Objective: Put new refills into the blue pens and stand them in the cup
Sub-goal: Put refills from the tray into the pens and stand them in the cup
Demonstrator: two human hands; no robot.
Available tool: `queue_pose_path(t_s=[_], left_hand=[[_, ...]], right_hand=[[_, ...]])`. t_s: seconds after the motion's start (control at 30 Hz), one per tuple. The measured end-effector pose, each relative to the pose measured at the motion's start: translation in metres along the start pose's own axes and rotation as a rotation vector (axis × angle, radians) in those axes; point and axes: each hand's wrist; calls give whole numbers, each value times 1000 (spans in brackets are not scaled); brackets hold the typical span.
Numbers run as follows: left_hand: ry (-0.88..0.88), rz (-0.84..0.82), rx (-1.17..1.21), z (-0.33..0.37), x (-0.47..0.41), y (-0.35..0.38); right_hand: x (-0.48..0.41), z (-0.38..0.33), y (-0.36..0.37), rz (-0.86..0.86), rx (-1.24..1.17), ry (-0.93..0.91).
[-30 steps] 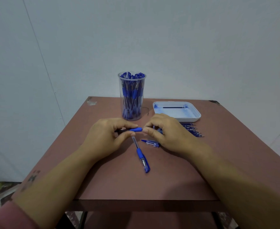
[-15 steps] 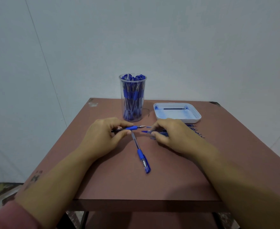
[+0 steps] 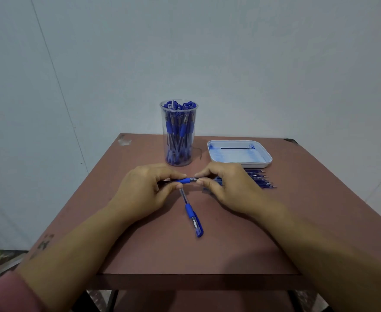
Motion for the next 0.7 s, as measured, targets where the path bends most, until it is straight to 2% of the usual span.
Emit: queue_pose_path(t_s=[0.17, 0.3, 0.4, 0.5, 0.7], left_hand=[[-7, 10, -21, 4, -1, 0], [-86, -70, -134, 8, 0, -3], [-263, -211, -331, 15, 4, -9], [-433, -308, -382, 25, 14, -10], [-495, -381, -325, 33, 33, -1]], right_hand=[[-2, 2, 2, 13, 32, -58], [-4, 5, 0, 3, 49, -40], [-4, 13, -7, 90, 19, 32], [-4, 17, -13, 209, 18, 62], [-17, 6, -24, 349, -28, 63]])
Point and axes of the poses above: each hand's wrist, its own x-axis away from the middle knuckle, its own y-axis out of the palm, z = x × y, and after that the axes turned 10 degrees about x, right-handed
